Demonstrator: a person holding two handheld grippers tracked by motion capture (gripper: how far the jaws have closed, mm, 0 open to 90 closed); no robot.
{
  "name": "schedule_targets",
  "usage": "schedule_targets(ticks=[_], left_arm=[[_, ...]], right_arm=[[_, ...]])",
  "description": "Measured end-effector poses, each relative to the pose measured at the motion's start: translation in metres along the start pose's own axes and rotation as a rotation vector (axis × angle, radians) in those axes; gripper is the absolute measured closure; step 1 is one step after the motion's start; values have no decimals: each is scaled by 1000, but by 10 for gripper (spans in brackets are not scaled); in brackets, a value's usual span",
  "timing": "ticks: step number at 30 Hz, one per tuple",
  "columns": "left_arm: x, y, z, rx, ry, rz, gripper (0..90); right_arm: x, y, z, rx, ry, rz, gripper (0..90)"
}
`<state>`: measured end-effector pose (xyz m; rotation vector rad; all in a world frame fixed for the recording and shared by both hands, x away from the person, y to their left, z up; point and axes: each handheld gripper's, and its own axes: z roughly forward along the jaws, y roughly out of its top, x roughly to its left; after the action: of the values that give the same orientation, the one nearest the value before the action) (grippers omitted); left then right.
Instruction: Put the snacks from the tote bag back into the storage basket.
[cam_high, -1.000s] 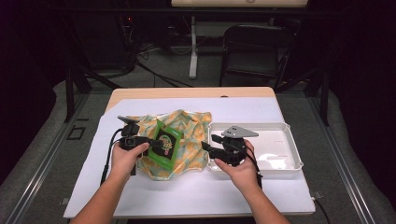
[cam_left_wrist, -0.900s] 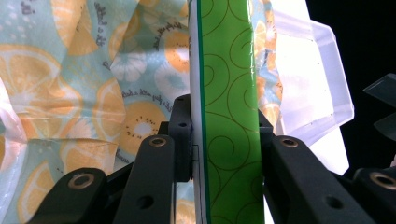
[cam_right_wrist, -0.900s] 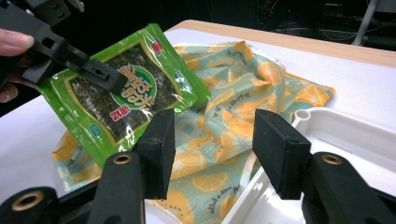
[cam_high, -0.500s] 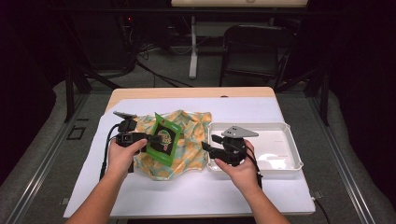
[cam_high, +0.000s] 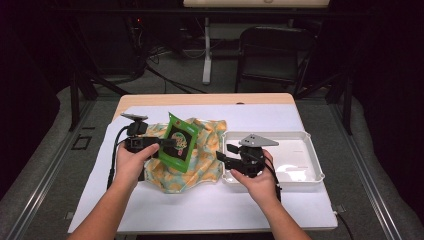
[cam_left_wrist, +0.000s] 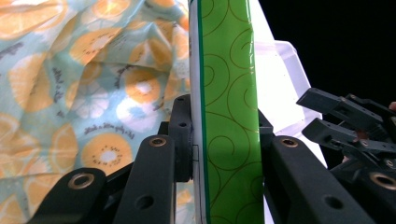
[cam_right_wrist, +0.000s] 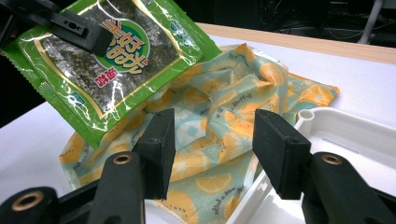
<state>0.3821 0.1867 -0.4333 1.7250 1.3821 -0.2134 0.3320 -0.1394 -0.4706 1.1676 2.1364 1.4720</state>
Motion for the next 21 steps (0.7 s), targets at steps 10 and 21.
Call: schedule_targets(ticks=[10,21], left_arm=[[-30,3,8,-1,28,126,717],[-55,6,19,-13,18,204,718]], right_arm=[[-2,1,-3,-27,2,30,505],[-6,2,-6,-27,8,40,514]])
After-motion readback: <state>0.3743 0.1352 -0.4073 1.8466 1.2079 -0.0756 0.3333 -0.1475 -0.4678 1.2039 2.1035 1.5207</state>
